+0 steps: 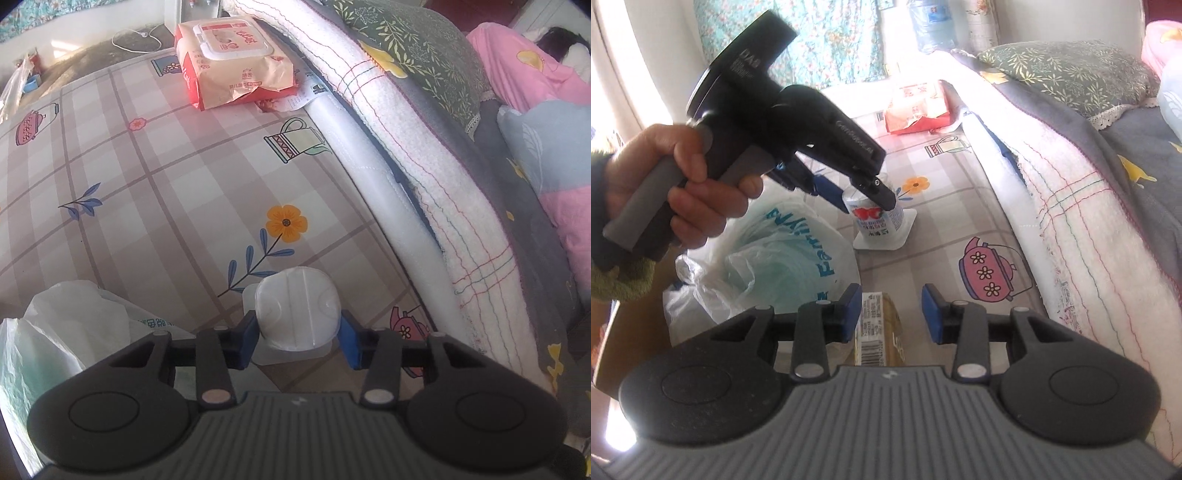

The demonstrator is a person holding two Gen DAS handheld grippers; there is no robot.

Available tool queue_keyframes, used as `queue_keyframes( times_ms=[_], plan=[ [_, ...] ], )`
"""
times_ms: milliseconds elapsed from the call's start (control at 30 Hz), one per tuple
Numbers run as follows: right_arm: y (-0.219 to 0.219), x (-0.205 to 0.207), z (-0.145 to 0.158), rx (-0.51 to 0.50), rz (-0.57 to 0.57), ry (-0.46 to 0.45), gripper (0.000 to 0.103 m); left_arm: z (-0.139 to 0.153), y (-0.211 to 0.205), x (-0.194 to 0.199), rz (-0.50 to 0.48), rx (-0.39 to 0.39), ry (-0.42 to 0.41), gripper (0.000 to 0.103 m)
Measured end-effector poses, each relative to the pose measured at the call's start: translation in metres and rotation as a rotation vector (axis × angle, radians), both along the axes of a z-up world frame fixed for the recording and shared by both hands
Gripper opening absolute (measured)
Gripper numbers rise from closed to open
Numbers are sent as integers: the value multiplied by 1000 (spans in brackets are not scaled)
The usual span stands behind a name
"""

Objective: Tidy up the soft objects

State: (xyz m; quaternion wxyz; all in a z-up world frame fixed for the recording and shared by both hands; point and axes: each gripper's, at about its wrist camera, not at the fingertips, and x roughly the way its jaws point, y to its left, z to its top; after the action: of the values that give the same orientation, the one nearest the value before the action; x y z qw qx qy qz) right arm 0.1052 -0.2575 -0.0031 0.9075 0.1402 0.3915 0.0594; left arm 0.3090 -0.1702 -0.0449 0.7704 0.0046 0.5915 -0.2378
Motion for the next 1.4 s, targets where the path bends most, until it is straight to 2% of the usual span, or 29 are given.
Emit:
queue_keyframes(
  times_ms=[67, 200, 300, 400, 500, 667, 867, 1133, 1300, 1400],
  plan=[
    [-16, 0, 3, 105, -45, -14, 43, 7, 9, 0, 28, -70, 17, 47],
    [-54, 5, 4, 394, -128, -24, 48, 35, 32, -9, 75, -214, 11, 47],
    [-69, 9, 6, 561, -151, -34, 55, 58, 51, -16, 104, -317, 9, 46],
    [-67, 17, 16, 677, -112, -67, 61, 87, 77, -29, 125, -419, -7, 47],
    [-55, 20, 29, 753, -26, -117, 71, 111, 103, -46, 143, -486, -35, 47],
    [-31, 23, 42, 911, 109, -152, 80, 142, 150, -85, 192, -558, -81, 47],
    [2, 18, 45, 1094, 188, -76, 83, 163, 203, -144, 248, -592, -151, 47],
    [58, -7, 54, 1218, 319, 71, 87, 173, 267, -228, 354, -662, -245, 47],
    [97, -25, 44, 1328, 371, 168, 89, 159, 291, -276, 410, -749, -274, 47],
    [119, -33, 30, 1386, 381, 232, 89, 137, 302, -300, 460, -823, -263, 47]
  ],
)
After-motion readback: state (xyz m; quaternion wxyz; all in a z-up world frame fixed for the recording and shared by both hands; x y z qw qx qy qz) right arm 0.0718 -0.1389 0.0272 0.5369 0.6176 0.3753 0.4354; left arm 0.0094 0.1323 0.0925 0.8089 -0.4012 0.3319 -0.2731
